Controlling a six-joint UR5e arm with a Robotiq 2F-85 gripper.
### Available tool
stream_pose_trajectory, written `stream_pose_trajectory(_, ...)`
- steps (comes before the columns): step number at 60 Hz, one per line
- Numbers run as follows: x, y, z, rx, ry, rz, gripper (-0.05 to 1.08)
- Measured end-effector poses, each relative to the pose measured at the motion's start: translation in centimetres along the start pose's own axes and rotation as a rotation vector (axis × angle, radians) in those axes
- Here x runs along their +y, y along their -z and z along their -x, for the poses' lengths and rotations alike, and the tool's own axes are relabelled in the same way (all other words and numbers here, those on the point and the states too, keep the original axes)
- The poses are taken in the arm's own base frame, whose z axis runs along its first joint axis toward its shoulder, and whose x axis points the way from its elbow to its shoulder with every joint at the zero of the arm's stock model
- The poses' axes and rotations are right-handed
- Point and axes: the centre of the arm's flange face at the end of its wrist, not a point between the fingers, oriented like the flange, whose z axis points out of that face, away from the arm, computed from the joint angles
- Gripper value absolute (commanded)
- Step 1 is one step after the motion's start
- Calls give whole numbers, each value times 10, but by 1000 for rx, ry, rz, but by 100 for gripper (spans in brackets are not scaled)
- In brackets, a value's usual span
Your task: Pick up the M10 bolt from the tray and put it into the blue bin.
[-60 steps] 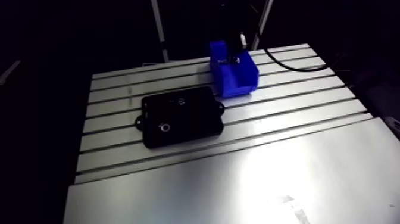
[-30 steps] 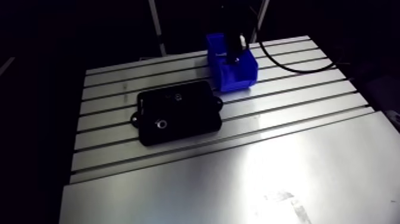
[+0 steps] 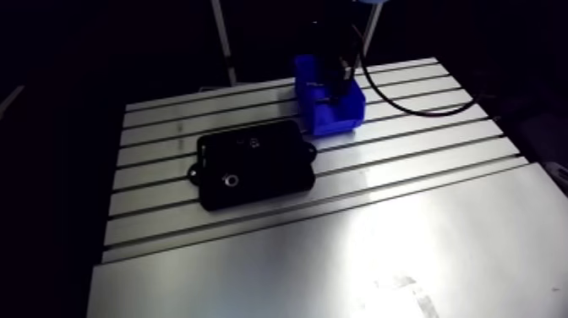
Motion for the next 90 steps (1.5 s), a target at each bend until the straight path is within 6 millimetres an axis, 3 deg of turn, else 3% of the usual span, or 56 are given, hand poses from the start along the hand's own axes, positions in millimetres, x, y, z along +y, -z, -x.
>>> stream_pose_trajectory(23,-6,74,-1,11,-16,-4,0)
stream_pose_trajectory(44,-9,153,-9,17,-218,5,0)
stream_pose_trajectory(55,-11,187,-17,19,-448,10,0)
stream_pose_trajectory(72,-21,241,-33,-3,-990,2,0)
stream_pose_trajectory(80,-34,263,-30,-24,-1268,4,0)
stream_pose_trajectory(90,-56,282,-23,-40,-1495,12,0)
